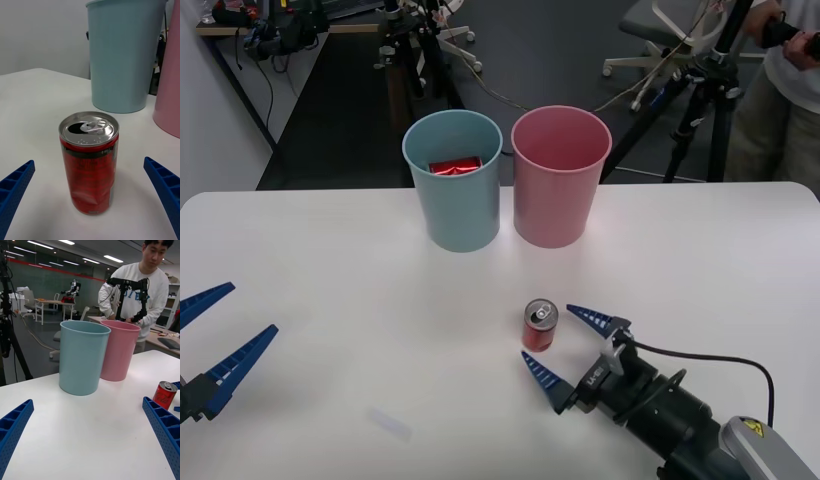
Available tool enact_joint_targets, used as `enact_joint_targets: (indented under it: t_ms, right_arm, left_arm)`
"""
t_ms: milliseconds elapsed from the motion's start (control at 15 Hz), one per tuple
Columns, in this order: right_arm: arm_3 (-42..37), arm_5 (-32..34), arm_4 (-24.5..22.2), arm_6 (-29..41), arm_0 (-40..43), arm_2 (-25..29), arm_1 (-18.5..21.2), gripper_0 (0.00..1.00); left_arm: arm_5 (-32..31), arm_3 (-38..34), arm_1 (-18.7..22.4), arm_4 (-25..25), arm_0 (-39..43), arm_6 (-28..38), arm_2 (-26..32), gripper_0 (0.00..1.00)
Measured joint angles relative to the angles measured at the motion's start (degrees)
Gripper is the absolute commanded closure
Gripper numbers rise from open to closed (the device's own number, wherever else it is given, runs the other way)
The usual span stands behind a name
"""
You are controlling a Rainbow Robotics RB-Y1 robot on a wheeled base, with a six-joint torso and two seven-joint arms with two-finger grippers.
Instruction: Grasp the object on the table and drop it into the matching bin: aluminum can to the light blue bin, PET bottle to the pink bin.
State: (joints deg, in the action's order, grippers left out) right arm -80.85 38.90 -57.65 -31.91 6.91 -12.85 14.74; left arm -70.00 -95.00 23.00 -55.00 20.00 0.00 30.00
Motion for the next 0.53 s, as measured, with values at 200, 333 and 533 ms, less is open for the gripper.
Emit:
enact_joint_targets:
  t_ms: [200,333,533]
  right_arm:
    - [0.0,-2.2,-0.7,0.1,-0.5,-0.8,-1.2,0.0]
    - [0.0,-4.0,-1.4,0.1,-0.8,-1.2,-2.2,0.0]
    - [0.0,-6.3,-2.7,0.1,-1.4,-1.5,-3.3,0.0]
  left_arm:
    - [0.0,0.0,0.0,0.0,0.0,0.0,0.0,0.0]
    - [0.0,0.0,0.0,0.0,0.0,0.0,0.0,0.0]
    - [0.0,0.0,0.0,0.0,0.0,0.0,0.0,0.0]
